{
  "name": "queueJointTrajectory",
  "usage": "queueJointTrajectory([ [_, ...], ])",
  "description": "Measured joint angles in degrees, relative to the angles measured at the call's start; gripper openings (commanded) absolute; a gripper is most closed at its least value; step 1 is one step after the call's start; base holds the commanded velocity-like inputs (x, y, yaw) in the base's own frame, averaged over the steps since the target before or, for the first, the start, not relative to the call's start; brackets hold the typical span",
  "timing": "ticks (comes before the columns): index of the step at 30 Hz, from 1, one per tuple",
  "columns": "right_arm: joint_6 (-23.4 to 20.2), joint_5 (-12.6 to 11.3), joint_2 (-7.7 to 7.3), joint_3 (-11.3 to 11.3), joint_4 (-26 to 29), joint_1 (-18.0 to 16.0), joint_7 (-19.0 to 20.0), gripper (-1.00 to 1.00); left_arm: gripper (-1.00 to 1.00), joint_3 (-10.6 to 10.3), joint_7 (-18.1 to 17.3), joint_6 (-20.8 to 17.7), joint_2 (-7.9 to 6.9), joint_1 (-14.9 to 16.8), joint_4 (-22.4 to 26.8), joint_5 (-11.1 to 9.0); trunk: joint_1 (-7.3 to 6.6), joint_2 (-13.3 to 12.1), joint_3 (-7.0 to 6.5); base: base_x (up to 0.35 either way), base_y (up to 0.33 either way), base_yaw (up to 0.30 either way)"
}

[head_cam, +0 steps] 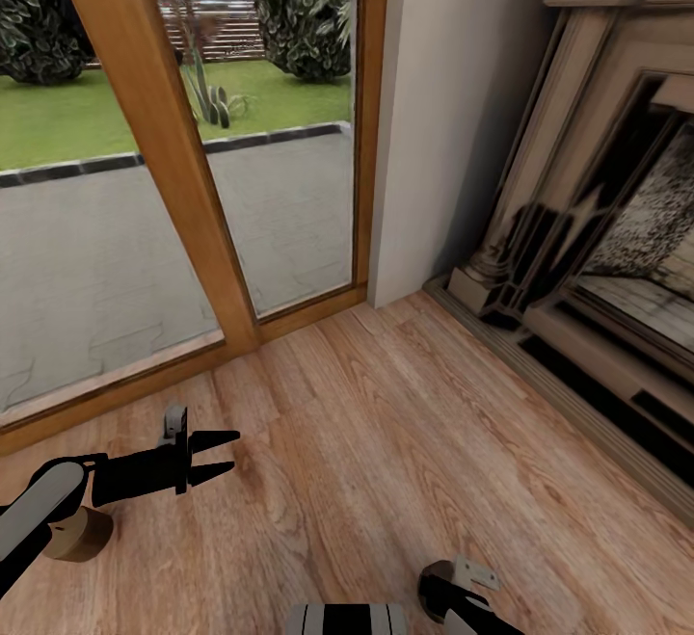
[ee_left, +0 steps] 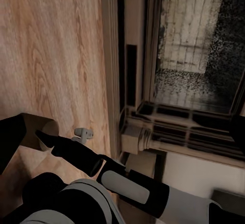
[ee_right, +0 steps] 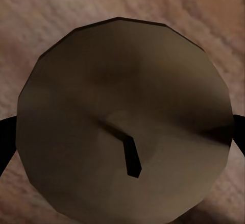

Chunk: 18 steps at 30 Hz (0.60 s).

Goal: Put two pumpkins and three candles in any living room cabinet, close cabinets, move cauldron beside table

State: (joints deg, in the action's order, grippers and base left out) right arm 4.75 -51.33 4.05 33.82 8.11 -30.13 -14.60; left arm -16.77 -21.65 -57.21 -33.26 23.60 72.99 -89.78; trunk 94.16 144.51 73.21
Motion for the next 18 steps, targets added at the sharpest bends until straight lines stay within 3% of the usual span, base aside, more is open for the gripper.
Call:
queueJointTrajectory([
  [9,-0.01,0.11,0.0,-0.04,0.0,0.0,0.0,1.0,1.0,0.0,-0.01,0.0,0.0,0.0,0.0,0.0,0.0,0.0,0.0,0.0,0.0,0.0],
  [10,-0.01,0.14,0.0,-0.05,0.0,0.0,0.0,-1.0,1.0,0.0,-0.01,0.0,0.0,0.0,0.0,0.0,0.0,0.0,0.0,0.0,0.0,0.0],
  [18,0.01,0.02,0.0,0.04,-0.01,0.0,0.03,-1.0,1.0,0.0,-0.01,-0.02,0.0,0.0,0.0,-0.01,0.0,0.0,0.0,0.0,0.0,0.0],
])
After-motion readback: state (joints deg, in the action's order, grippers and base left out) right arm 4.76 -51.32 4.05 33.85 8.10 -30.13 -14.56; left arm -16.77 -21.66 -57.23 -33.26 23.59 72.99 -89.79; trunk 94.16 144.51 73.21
